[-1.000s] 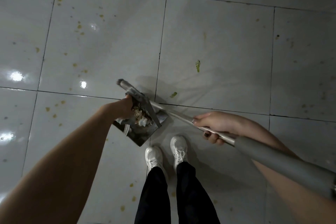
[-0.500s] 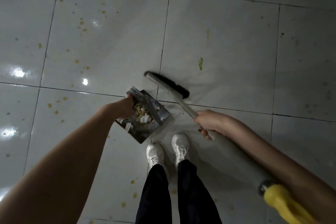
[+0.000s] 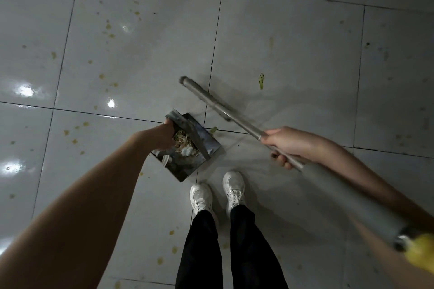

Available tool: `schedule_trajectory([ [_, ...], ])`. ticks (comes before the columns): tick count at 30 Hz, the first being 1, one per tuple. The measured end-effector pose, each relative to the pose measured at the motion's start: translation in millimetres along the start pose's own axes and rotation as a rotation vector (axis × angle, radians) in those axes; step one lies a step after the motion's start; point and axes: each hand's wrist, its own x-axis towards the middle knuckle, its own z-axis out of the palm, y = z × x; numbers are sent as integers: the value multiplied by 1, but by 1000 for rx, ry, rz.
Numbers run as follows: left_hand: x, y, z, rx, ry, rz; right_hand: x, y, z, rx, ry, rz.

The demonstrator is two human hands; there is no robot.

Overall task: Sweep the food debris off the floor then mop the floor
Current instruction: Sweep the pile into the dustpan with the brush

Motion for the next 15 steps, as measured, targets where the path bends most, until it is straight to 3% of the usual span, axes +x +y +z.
schedule_trajectory([
  [3,-1,0,0,-1,6,5,11,6,26,11,-10,48],
  [8,0,-1,1,2,17,2,5,9,22,53,-232,145],
  [15,2,-3,3,-2,14,8,-14,5,-7,-4,-112,21],
])
